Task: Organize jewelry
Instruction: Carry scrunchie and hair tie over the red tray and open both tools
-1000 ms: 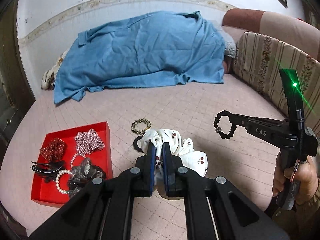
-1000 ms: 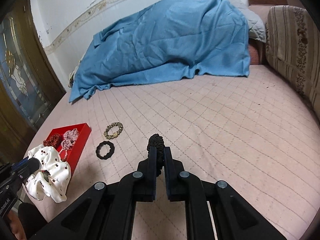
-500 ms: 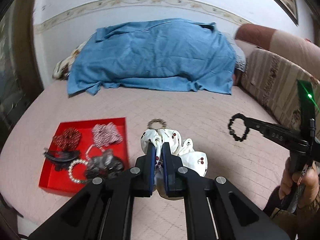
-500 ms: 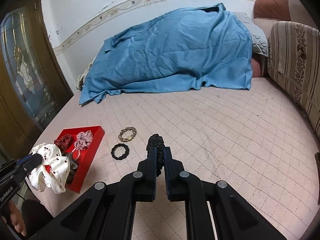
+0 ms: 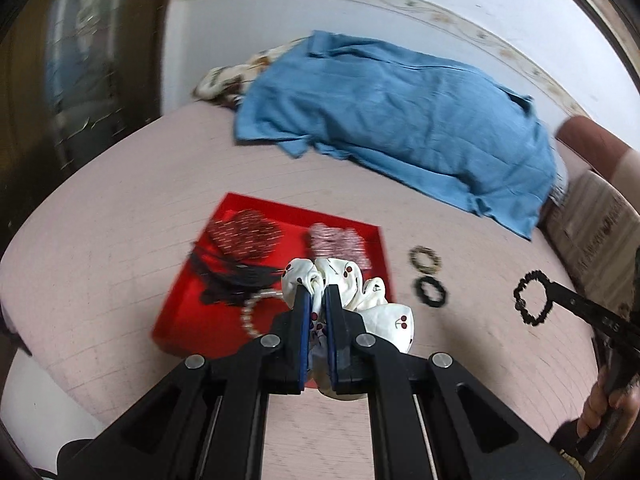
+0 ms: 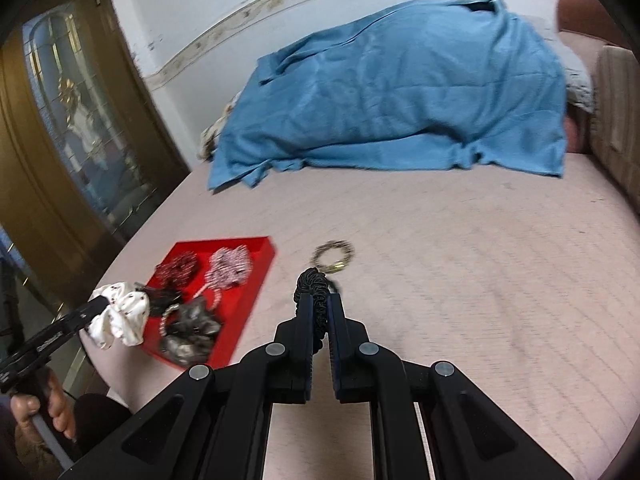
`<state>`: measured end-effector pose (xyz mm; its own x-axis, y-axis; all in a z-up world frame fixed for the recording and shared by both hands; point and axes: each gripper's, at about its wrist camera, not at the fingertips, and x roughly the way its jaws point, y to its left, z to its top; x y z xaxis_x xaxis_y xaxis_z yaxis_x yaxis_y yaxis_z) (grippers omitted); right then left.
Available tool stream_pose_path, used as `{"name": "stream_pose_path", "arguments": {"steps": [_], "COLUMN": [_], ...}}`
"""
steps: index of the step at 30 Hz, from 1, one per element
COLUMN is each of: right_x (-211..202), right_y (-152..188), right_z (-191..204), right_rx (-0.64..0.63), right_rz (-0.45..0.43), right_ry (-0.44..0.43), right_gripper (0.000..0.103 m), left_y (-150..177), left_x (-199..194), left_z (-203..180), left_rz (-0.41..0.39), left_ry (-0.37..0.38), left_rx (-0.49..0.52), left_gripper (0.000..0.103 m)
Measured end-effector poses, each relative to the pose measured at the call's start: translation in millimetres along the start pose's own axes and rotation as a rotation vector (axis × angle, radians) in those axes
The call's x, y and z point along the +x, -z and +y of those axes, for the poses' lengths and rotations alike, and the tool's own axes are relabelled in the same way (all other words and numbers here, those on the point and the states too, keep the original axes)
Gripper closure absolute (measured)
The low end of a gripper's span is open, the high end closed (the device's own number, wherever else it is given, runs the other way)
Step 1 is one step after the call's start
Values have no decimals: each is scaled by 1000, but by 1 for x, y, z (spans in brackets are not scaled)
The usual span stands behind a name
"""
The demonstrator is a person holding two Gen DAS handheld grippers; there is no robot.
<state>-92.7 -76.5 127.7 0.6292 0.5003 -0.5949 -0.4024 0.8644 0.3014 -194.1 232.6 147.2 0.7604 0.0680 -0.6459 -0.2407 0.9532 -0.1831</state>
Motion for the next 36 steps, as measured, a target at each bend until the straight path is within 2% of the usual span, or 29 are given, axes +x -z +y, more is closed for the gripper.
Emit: {"name": "stream_pose_path", "arguments": {"steps": [8,14,18,23,26,29,36], "right_x": [47,84,112,146,170,193,236], "right_y": [-7,-21,-32,-41,-44,-48,-52], "right_z": [57,97,120,133,136,137,149], "right_rx": [-69,-127,-173,-191,-175,-149,-161], "right_rz": [79,116,139,175,210,245,303], "right_ry": [-84,-119,-120,-112,-114,-126,-101], "right_gripper": [95,95,95,95,95,95,95], "left_y": [-9,-22,-38,-69,-83,-86,-83], "left_x": [27,69,94,127,150,169,184], "left_z": [45,50,52,64,77,90,98], "left_rz": [23,80,83,78,103,139,181], "left_ry": [-14,-5,5,2,17,41,87], "left_rx": [-86,-109,-114,-129,-164,-214,-226], "left_gripper": [96,96,96,96,96,96,95]}}
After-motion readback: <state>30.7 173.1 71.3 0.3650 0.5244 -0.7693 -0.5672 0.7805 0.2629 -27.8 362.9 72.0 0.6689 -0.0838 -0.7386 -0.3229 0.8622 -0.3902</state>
